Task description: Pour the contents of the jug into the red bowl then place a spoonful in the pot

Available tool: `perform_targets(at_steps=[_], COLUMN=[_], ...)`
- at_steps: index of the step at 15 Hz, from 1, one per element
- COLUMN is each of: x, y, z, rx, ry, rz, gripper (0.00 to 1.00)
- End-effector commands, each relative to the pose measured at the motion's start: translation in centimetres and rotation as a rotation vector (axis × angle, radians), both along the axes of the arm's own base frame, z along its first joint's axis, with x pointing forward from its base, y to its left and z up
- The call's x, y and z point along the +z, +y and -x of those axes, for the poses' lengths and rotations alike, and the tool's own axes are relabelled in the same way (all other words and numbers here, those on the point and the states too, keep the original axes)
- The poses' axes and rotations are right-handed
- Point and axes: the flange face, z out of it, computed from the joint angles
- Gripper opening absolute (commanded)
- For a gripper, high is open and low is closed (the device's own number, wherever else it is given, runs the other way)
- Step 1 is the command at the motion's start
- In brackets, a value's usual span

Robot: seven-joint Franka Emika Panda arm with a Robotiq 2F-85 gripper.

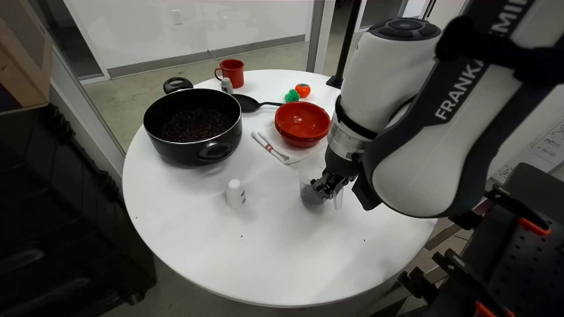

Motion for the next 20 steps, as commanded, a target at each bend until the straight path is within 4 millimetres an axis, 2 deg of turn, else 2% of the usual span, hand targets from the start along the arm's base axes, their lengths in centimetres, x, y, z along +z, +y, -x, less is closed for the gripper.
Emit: perform_targets(at_steps=[1,7,9,18,20], x=[0.2,0.3,0.2,-0.2,-0.1], y=[-0.6,-1.1,-1.1,-1.2,-0.9], z=[-0.4,-0.2,0.2,2.3,2.7], rx=[0.017,0.022,0.019,-0.076,-0.069], ry=[0.007,0.014,0.025,0.099,0.108], rz=[0.007,0.009,0.010,0.007,0.003], gripper=[0.47,0.91,1.00,0.98,0.73])
